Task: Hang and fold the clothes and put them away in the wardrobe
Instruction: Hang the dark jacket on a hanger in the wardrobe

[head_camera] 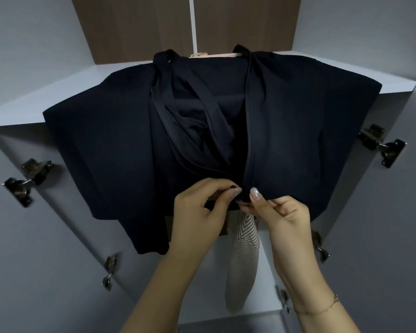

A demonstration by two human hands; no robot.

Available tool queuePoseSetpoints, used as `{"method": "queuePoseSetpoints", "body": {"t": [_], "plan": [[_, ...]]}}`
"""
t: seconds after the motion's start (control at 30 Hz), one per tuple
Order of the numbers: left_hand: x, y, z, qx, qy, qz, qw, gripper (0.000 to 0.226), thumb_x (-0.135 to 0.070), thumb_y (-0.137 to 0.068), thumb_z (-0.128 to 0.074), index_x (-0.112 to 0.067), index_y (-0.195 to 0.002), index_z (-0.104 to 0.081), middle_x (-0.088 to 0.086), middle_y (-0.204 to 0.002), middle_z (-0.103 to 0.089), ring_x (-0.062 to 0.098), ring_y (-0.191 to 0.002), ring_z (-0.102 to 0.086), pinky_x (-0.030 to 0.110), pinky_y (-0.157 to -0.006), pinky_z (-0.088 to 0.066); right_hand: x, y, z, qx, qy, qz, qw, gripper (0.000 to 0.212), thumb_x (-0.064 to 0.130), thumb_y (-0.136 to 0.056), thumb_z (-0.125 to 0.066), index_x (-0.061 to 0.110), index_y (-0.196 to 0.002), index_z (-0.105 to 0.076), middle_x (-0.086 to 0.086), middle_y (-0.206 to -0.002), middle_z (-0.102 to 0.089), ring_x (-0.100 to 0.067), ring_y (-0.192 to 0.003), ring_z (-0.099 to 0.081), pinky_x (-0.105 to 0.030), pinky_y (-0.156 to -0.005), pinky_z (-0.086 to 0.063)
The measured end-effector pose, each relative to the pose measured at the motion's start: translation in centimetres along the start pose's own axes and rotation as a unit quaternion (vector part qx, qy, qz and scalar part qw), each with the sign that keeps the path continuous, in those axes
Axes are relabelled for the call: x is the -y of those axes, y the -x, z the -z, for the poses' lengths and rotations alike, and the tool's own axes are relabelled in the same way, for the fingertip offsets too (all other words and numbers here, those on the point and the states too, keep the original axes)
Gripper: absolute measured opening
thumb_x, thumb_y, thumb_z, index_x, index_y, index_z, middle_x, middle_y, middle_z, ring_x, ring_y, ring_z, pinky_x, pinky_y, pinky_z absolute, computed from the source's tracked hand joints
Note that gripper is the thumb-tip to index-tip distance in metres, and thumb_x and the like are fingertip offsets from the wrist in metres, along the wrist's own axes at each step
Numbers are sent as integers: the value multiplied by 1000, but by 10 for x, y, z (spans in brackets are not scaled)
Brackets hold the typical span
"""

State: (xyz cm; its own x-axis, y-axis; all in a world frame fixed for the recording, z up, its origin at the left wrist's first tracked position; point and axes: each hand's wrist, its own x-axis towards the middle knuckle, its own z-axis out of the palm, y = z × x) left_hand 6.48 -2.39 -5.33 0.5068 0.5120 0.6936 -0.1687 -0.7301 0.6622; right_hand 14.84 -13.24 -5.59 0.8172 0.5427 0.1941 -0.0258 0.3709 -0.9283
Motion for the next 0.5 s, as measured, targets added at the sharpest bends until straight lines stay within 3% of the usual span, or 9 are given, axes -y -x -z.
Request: {"method": "queuePoseSetpoints", "body": {"t": [0.17,0.3,0.37,0.43,0.5], "plan": [[-1,-8,-6,1,52,86,995,8,-10,-85,-72,-16,-88,-76,-10,-83,-73,6,-84,-69,16,-76,-52,-2,-5,2,-9,-7,-28,1000,27,14,-89,-64,-13,-82,-66,-17,-76,-73,-20,-77,-74,-16,-65,-54],[-2,-2,-6,49,77,94,991,13,-7,-87,-69,-15,-93,-77,-9,-88,-72,9,-89,-69,17,-78,-51,-4,-6,4,-6,-48,-80,996,23,20,-93,-59,6,-77,-69,-16,-82,-74,-22,-78,-73,-16,-62,-53],[-3,2,-6,59,74,72,993,15,-8,-88,-68,-14,-98,-77,-8,-91,-71,10,-92,-68,17,-80,-51,-7,-5,6,-1,-46,-74,996,27,26,-90,-60,3,-79,-69,-19,-84,-73,-25,-82,-73,-19,-66,-55],[-3,9,-7,40,71,76,994,14,-17,-87,-68,-16,-98,-76,-7,-91,-69,12,-91,-67,17,-78,-50,-11,-5,8,-10,-16,-53,998,34,28,-86,-64,-6,-79,-67,-26,-82,-70,-29,-81,-72,-25,-70,-57],[-3,21,-7,-16,89,159,983,14,-32,-82,-70,-19,-85,-74,-6,-81,-67,8,-80,-65,17,-71,-50,-13,-7,11,-22,1,-43,999,27,29,-83,-67,5,-69,-70,-20,-75,-71,-25,-75,-73,-25,-68,-57]]}}
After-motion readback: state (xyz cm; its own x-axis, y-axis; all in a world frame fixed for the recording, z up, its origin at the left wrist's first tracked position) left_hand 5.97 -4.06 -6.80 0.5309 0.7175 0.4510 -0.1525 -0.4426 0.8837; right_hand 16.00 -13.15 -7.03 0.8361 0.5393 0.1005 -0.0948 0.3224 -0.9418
